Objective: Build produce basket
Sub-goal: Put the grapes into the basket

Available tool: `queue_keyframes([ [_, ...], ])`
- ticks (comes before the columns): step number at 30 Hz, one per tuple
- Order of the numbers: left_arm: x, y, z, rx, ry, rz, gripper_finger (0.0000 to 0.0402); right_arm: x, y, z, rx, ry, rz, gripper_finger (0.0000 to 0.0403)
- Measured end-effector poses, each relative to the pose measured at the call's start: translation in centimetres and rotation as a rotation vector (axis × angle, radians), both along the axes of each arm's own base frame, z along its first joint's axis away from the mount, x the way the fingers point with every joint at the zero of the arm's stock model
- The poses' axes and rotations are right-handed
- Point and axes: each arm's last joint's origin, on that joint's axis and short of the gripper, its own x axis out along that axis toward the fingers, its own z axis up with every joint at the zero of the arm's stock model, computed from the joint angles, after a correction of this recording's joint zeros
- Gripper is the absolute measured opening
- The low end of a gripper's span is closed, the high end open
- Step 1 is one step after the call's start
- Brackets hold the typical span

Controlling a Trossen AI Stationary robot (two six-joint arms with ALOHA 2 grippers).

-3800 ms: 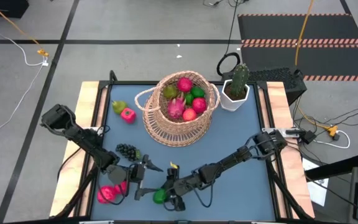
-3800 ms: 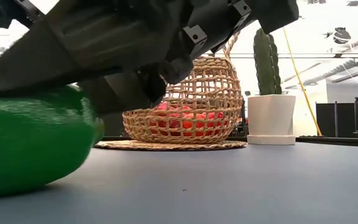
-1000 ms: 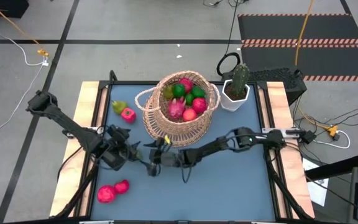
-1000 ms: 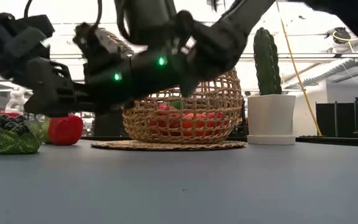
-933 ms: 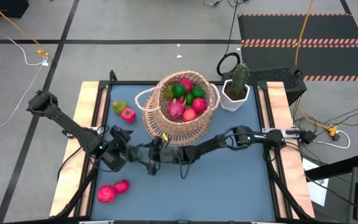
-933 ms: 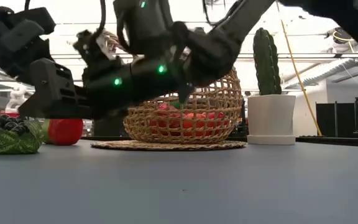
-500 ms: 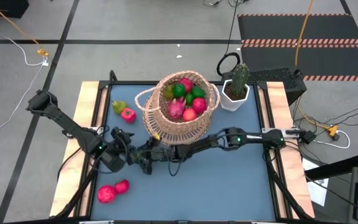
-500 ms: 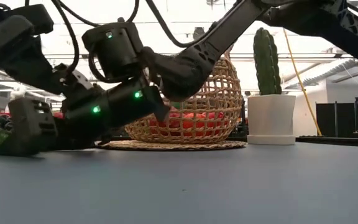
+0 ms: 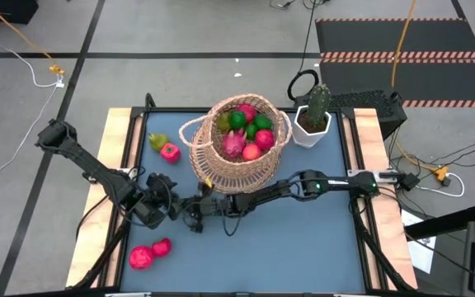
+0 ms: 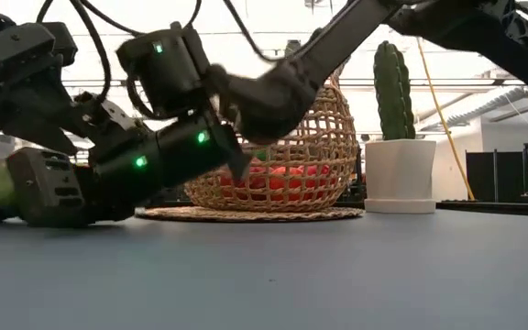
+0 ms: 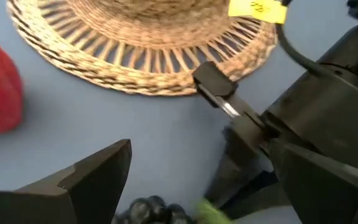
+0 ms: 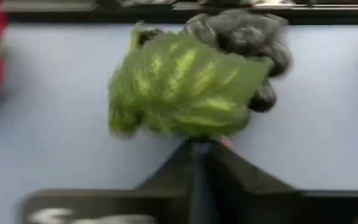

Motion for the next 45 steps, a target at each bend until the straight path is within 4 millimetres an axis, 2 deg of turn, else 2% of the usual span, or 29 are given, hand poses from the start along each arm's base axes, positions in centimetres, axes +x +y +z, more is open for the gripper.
queue_keyframes([
  [2, 0.0, -0.3, 0.1, -0.020, -0.012, -0.013, 0.0381, -0.3, 0.9, 0.7, -0.039, 0.016, 0.034, 0.0012],
  [8, 0.0, -0.9, 0.2, -0.039, -0.039, -0.047, 0.0381, -1.5, 2.7, 4.9, -0.130, 0.102, 0.056, 0.0003],
  [11, 0.0, -1.0, 0.2, -0.034, -0.054, -0.045, 0.0381, -2.0, 3.1, 7.4, -0.086, 0.099, 0.039, 0.0011],
  [13, 0.0, -1.0, 0.3, -0.027, -0.066, -0.033, 0.0381, -2.0, 3.1, 8.1, -0.053, 0.063, 0.022, 0.0024],
  [16, 0.1, -0.9, 0.3, -0.016, -0.077, -0.022, 0.0381, -1.9, 3.3, 7.8, -0.066, -0.033, 0.035, 0.0052],
  [20, -0.1, -0.7, 0.2, 0.044, -0.033, -0.065, 0.0381, -2.4, 3.0, 6.4, -0.091, -0.196, 0.049, 0.0098],
  [26, -0.5, -0.3, -0.1, 0.070, 0.003, -0.029, 0.0381, -3.2, 0.8, 4.4, -0.126, -0.275, 0.085, 0.0185],
  [32, -0.6, 0.4, -0.3, 0.031, 0.054, 0.020, 0.0381, -1.3, 0.1, 2.1, -0.114, -0.242, 0.123, 0.0271],
  [35, -1.1, 0.9, -0.7, -0.009, 0.156, 0.049, 0.0381, 0.2, 0.1, 2.2, -0.112, -0.269, 0.118, 0.0304],
  [40, -2.2, 1.8, -1.0, -0.030, 0.254, 0.166, 0.0381, 1.3, -0.3, 2.7, -0.155, -0.302, 0.115, 0.0334],
  [45, -2.4, 2.0, -1.0, -0.039, 0.275, 0.195, 0.0381, 1.6, -1.8, 2.8, -0.145, -0.295, 0.111, 0.0337],
])
